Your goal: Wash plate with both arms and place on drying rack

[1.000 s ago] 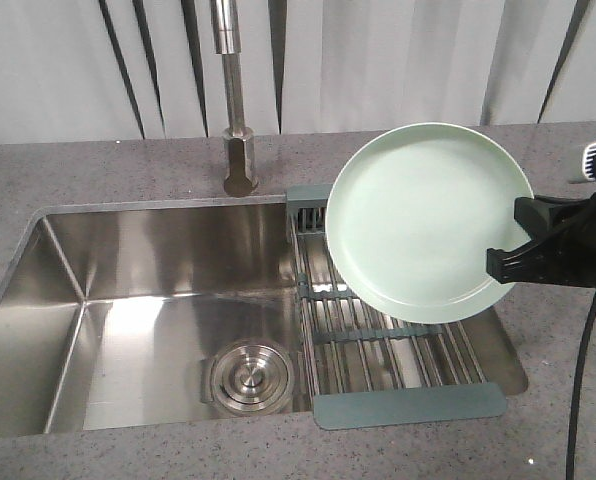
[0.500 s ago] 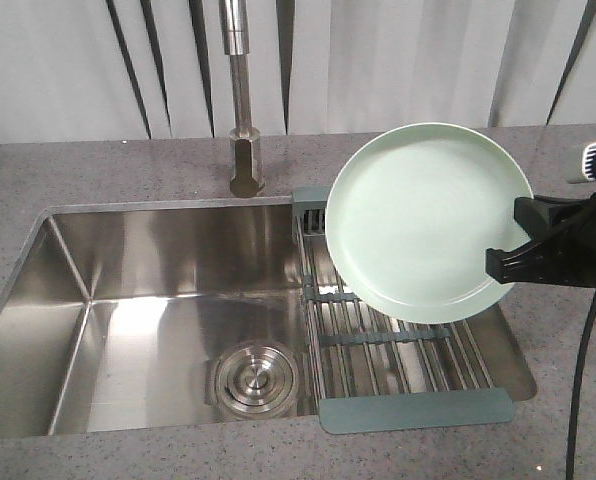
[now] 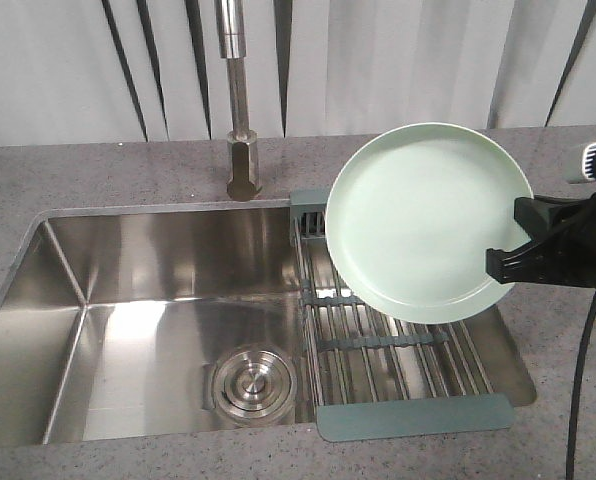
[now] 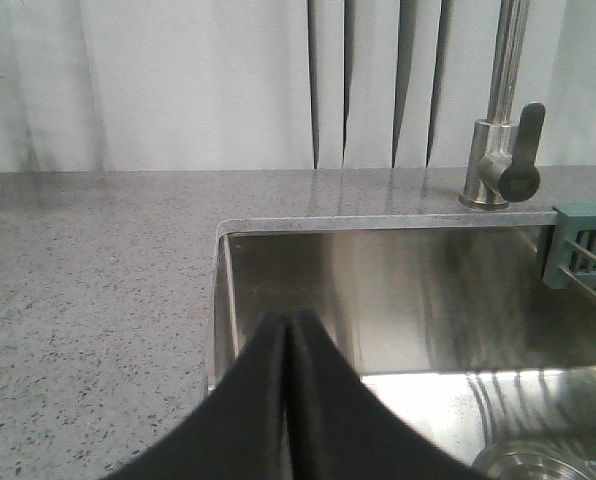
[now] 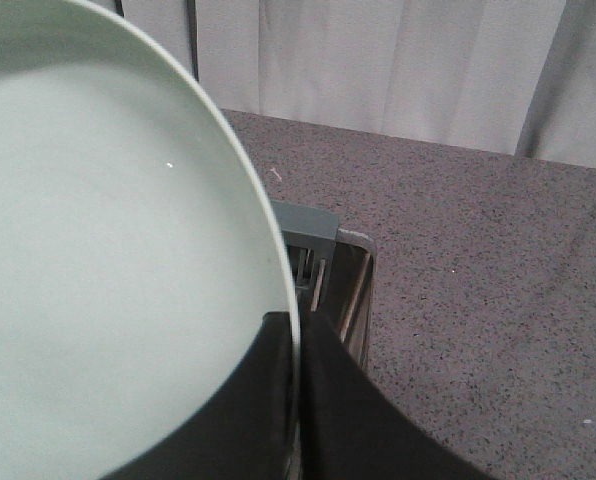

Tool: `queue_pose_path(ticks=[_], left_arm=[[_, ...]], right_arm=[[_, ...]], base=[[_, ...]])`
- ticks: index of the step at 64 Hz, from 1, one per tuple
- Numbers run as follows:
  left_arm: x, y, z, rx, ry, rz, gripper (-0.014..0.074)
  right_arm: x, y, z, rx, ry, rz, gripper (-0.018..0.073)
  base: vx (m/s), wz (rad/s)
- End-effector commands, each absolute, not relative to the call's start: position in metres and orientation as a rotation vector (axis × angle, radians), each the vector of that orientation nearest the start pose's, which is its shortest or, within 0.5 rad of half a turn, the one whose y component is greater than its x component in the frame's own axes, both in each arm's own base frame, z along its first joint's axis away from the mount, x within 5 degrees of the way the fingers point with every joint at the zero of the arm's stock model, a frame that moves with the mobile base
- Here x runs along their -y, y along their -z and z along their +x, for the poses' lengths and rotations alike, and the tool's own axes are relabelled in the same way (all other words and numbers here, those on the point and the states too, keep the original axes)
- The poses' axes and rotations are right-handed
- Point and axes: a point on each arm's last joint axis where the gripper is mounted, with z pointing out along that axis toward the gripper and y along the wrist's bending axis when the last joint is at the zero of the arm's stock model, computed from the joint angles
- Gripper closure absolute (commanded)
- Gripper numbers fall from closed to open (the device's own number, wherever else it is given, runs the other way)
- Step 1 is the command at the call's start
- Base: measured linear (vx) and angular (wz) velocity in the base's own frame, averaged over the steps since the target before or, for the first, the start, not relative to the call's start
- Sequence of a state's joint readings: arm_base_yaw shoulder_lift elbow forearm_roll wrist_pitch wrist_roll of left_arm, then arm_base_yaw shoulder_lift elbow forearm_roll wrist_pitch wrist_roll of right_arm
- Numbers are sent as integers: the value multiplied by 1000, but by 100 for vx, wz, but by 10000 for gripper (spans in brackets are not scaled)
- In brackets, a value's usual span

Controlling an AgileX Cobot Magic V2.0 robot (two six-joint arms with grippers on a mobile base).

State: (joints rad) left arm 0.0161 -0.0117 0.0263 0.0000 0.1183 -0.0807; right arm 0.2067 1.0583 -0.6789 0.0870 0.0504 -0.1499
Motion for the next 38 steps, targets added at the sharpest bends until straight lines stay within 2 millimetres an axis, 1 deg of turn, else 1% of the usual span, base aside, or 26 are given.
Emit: queue_pose_path(ticks=[1, 38], left_arm=[[-1, -196, 56, -1545, 63, -80, 602], [-1, -196, 56, -1545, 63, -80, 602]], right_arm=[[-45, -327, 223, -1772, -97, -234, 569], [-45, -327, 223, -1772, -97, -234, 569]], base=[[1, -3], [1, 0]])
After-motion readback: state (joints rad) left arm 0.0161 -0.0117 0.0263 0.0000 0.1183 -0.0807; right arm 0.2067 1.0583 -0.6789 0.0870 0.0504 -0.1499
